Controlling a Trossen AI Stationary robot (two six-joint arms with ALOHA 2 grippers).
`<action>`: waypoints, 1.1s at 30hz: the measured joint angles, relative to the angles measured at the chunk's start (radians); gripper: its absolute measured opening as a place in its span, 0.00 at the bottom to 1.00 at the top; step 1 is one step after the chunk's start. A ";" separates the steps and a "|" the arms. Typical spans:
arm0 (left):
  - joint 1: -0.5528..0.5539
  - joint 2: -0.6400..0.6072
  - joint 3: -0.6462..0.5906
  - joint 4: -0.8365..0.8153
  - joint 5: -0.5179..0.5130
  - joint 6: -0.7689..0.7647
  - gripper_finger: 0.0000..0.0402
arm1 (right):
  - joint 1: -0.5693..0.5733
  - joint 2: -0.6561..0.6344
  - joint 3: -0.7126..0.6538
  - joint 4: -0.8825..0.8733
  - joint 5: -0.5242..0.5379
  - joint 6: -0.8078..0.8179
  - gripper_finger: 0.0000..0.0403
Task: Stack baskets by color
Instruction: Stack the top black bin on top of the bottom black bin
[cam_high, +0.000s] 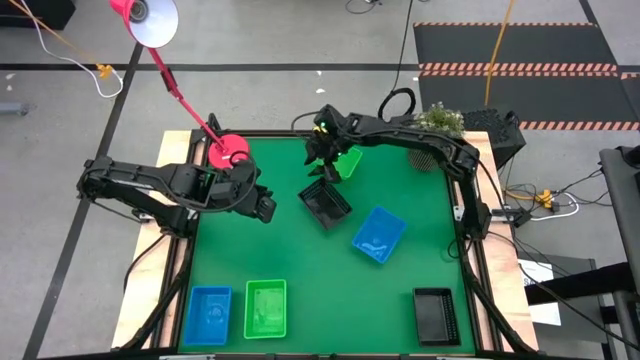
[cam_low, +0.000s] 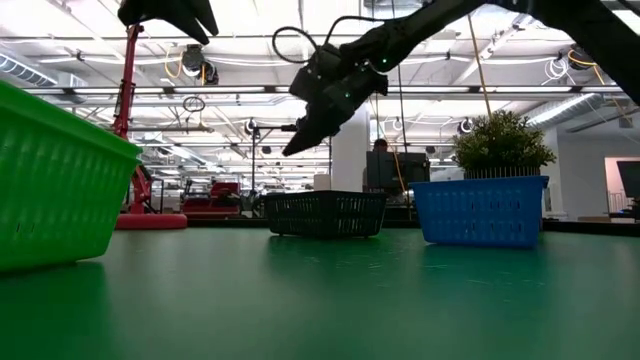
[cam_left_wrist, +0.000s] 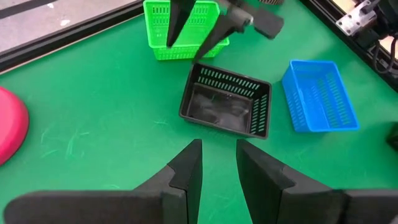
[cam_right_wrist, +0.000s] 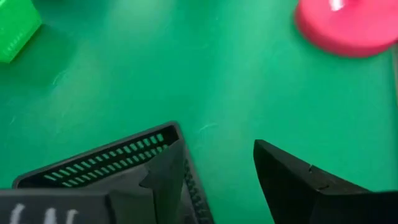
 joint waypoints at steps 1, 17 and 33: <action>0.000 0.000 0.000 0.000 0.000 0.003 0.25 | 0.005 0.008 0.000 -0.006 0.000 -0.001 0.47; 0.000 0.000 0.000 0.000 0.003 0.063 0.25 | 0.077 0.082 -0.012 -0.052 0.107 -0.085 0.47; 0.000 0.000 0.000 0.000 0.004 0.126 0.25 | 0.075 0.088 -0.085 -0.042 0.186 -0.042 0.20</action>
